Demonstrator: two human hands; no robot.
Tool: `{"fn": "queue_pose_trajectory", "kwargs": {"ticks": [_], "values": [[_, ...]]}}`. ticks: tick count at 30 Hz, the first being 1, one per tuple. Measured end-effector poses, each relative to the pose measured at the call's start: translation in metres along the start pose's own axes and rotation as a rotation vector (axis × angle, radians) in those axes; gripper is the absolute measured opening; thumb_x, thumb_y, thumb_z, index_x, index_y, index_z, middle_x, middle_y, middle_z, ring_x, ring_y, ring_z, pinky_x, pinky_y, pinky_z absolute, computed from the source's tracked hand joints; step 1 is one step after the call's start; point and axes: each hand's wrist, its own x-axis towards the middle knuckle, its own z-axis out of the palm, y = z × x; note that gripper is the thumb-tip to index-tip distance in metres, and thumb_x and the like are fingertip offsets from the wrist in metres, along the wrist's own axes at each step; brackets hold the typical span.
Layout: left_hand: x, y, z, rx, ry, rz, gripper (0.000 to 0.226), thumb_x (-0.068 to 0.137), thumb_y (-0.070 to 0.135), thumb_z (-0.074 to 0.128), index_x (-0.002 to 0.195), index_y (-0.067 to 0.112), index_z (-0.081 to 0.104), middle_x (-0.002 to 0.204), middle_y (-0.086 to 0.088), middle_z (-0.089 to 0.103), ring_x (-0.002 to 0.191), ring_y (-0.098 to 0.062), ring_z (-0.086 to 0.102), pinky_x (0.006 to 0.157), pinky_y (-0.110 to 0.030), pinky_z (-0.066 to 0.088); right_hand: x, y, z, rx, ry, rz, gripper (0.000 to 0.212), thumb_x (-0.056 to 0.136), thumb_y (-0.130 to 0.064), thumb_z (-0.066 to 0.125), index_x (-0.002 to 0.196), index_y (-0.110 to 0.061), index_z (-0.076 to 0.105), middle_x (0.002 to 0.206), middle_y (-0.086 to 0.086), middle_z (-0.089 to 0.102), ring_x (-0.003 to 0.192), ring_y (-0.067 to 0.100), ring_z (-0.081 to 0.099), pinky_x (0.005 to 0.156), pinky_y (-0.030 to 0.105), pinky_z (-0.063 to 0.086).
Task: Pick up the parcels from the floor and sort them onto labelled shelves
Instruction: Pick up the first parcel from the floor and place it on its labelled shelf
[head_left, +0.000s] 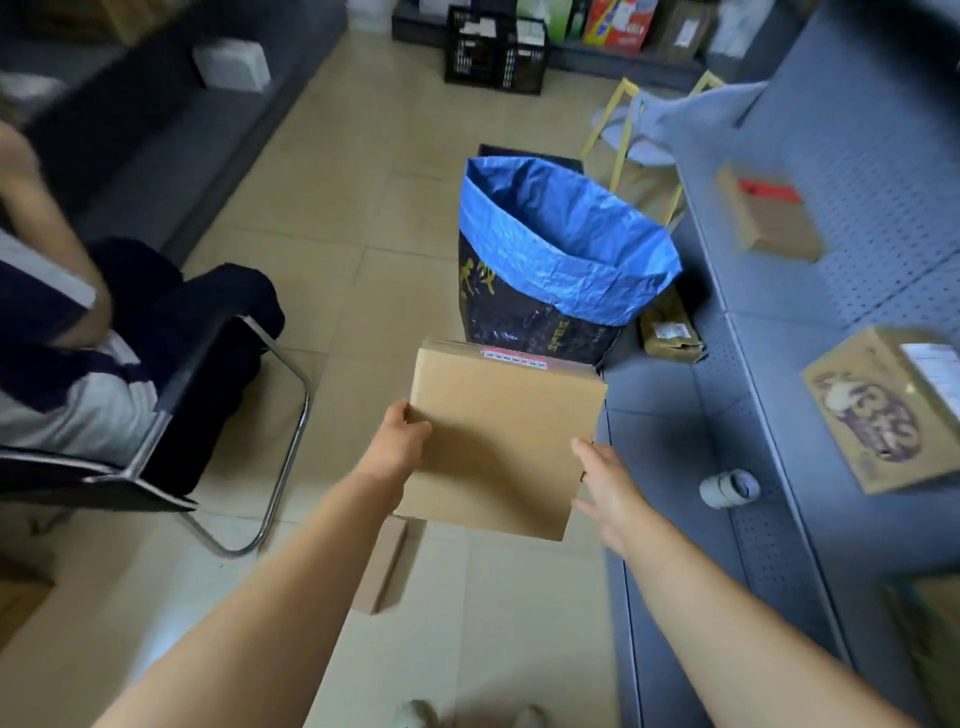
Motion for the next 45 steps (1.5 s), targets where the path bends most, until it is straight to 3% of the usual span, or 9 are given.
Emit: {"fn": "queue_pose_trajectory", "kwargs": {"ticks": [3,7,14,19,23,29,34,39,45], "values": [[-0.022,0.023,-0.018,-0.042,0.06,0.069,0.025,0.092,0.013,0.038,0.115,0.015,0.048,0.094,-0.002,0.057,0.085,-0.018,0.053,0.071,-0.034,0.043,-0.022,-0.017,-0.006,0.163,0.005,0.001,0.034,0.091,-0.04,0.046,0.117,-0.019,0.051,0.115,-0.001,0.057,0.108,0.018,0.051,0.102,0.049,0.041],[-0.044,0.04,-0.036,-0.078,0.042,0.076,0.036,0.091,0.028,0.031,0.122,0.026,0.05,0.117,-0.005,0.059,0.111,-0.021,0.054,0.095,-0.045,0.044,-0.047,-0.035,-0.012,0.292,0.01,-0.015,0.028,0.091,-0.044,0.045,0.084,-0.019,0.054,0.093,0.001,0.056,0.105,0.023,0.052,0.1,0.053,0.041],[-0.069,0.058,-0.048,-0.088,-0.051,0.111,0.034,0.096,0.038,0.027,0.099,0.036,0.061,0.102,0.007,0.058,0.108,-0.016,0.052,0.102,-0.049,0.038,-0.073,-0.049,-0.021,0.374,0.007,-0.062,0.023,0.092,-0.04,0.049,0.086,-0.019,0.055,0.095,0.007,0.058,0.107,0.028,0.055,0.097,0.053,0.045],[-0.075,0.066,-0.058,-0.133,-0.135,0.146,0.035,0.096,0.036,0.033,0.115,0.028,0.062,0.104,-0.001,0.06,0.111,-0.022,0.054,0.098,-0.051,0.045,-0.081,-0.05,-0.029,0.357,-0.01,-0.114,0.018,0.093,-0.047,0.044,0.087,-0.034,0.056,0.101,0.007,0.06,0.103,0.029,0.057,0.097,0.052,0.044],[-0.08,0.074,-0.06,-0.151,-0.169,0.213,0.032,0.09,0.043,0.04,0.108,0.022,0.055,0.108,-0.002,0.062,0.103,-0.022,0.058,0.092,-0.049,0.047,-0.085,-0.051,-0.032,0.404,-0.062,-0.116,0.043,0.088,-0.058,0.043,0.12,-0.032,0.053,0.121,0.006,0.058,0.111,0.027,0.057,0.097,0.057,0.041],[-0.087,0.082,-0.068,-0.18,-0.169,0.16,0.062,0.071,0.07,0.049,0.109,0.022,0.052,0.12,0.001,0.057,0.111,-0.024,0.055,0.079,-0.039,0.049,-0.092,-0.056,-0.041,0.265,-0.137,-0.021,0.06,0.081,-0.069,0.044,0.121,-0.025,0.052,0.12,0.01,0.058,0.106,0.027,0.059,0.095,0.06,0.044],[-0.096,0.085,-0.068,-0.178,-0.205,0.194,0.051,0.067,0.041,0.055,0.115,0.027,0.045,0.099,0.005,0.053,0.081,-0.012,0.051,0.06,-0.028,0.037,-0.095,-0.053,-0.053,0.241,-0.247,0.02,0.047,0.085,-0.057,0.049,0.115,-0.023,0.059,0.111,0.01,0.063,0.104,0.028,0.061,0.095,0.057,0.046],[-0.101,0.081,-0.072,-0.102,-0.29,0.252,0.054,0.067,0.026,0.046,0.12,0.035,0.054,0.119,0.01,0.061,0.108,-0.01,0.051,0.076,-0.032,0.041,-0.096,-0.047,-0.06,0.173,-0.334,0.014,0.044,0.086,-0.05,0.052,0.121,-0.025,0.057,0.111,0.007,0.063,0.108,0.028,0.062,0.098,0.055,0.045],[-0.106,0.079,-0.074,-0.089,-0.331,0.297,0.06,0.063,0.01,0.046,0.109,0.046,0.059,0.116,0.028,0.063,0.111,-0.008,0.055,0.086,-0.037,0.042,-0.098,-0.05,-0.064,0.167,-0.395,-0.058,0.047,0.084,-0.037,0.061,0.128,-0.041,0.048,0.128,0.0,0.057,0.115,0.029,0.057,0.104,0.063,0.034]]}}
